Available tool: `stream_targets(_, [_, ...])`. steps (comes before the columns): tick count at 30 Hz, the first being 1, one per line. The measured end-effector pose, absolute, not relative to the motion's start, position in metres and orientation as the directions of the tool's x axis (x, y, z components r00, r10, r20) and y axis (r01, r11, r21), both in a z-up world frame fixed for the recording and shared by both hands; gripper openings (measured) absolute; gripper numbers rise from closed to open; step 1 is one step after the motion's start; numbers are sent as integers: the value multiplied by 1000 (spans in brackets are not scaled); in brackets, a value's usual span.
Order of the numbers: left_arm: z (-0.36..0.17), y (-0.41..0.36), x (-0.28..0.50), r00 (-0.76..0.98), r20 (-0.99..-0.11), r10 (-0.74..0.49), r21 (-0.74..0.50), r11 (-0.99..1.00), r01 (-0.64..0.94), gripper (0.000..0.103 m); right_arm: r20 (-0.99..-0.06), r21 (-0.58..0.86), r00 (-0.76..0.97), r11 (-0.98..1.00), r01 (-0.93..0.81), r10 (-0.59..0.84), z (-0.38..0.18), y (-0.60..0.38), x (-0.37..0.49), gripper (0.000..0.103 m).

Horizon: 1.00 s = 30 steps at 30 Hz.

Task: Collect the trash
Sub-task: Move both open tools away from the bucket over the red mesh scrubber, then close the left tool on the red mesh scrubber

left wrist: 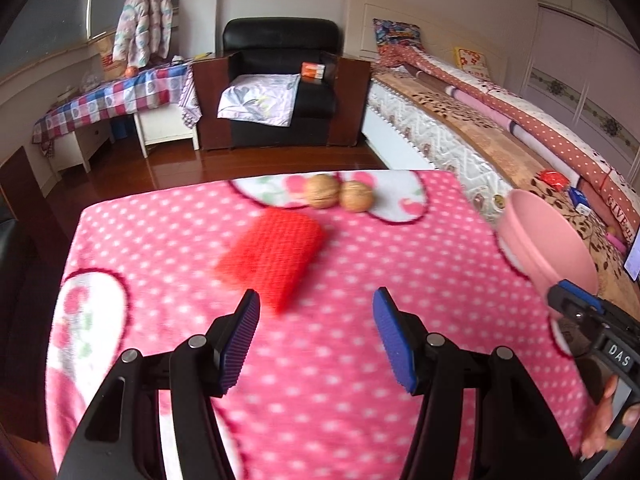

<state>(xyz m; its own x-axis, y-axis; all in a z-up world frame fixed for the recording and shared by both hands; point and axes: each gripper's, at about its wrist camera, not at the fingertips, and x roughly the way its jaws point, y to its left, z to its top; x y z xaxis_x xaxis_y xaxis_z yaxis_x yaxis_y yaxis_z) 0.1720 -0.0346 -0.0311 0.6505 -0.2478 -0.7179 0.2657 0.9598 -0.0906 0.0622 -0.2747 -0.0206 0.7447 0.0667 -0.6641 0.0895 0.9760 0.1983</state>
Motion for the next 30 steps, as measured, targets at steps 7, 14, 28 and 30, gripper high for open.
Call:
stream_targets(7, [-39, -21, 189, 626, -737, -253, -113, 960, 254, 51, -677, 189, 733, 978, 84, 68, -26, -269, 63, 33])
stream_targets(14, [-56, -46, 209, 607, -772, -187, -16, 961, 274, 47, -691, 179, 720, 981, 80, 68, -31, -266, 63, 33])
stream_targets(28, [-68, -41, 222, 630, -768, -113, 26, 978, 206, 11, -700, 179, 710, 981, 74, 74, -39, -265, 59, 33])
stream_targets(30, [-65, -37, 218, 632, -766, -117, 11, 981, 196, 10, -697, 181, 713, 981, 72, 76, -38, -265, 57, 33])
